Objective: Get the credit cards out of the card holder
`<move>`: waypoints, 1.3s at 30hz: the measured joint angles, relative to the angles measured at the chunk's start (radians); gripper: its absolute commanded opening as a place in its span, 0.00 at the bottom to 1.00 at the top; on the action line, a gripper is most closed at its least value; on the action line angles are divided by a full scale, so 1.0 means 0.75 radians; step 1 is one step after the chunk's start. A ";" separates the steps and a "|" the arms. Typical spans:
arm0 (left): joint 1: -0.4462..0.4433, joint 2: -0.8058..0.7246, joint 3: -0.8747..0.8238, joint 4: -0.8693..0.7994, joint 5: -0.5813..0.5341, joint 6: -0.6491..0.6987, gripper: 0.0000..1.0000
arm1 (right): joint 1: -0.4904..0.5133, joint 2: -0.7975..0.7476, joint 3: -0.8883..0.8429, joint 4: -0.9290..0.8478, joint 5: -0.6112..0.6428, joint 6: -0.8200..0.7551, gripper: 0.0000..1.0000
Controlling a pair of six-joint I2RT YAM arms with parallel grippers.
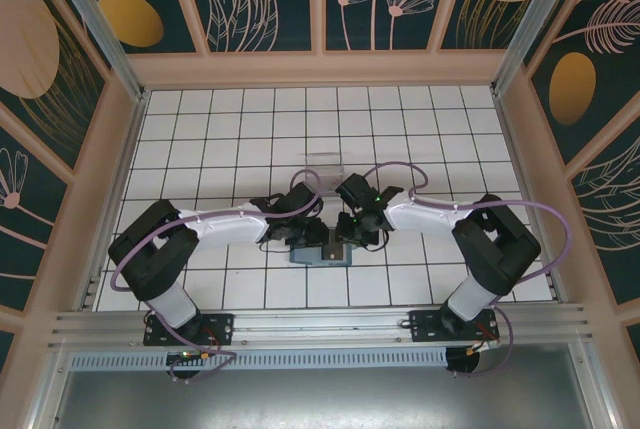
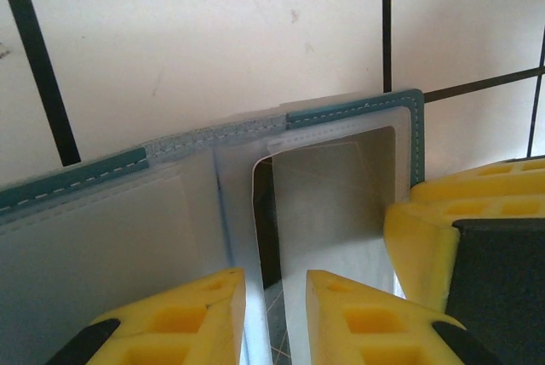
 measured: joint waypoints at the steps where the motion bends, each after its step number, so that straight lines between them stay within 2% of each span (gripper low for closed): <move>1: 0.000 0.001 -0.003 0.000 -0.001 0.000 0.27 | 0.000 0.001 -0.002 0.002 0.000 0.000 0.23; 11: 0.000 0.021 -0.012 0.007 0.003 0.000 0.27 | 0.000 0.005 -0.002 0.010 -0.001 0.000 0.16; 14: 0.000 0.023 -0.012 0.008 0.005 0.001 0.23 | 0.000 0.006 -0.002 0.013 -0.001 0.000 0.15; 20: 0.002 0.023 -0.012 0.008 0.008 0.011 0.22 | 0.000 0.006 -0.002 0.020 -0.001 0.000 0.14; 39: 0.001 -0.017 -0.011 -0.094 -0.110 0.046 0.19 | 0.000 0.007 -0.004 0.023 -0.001 0.000 0.14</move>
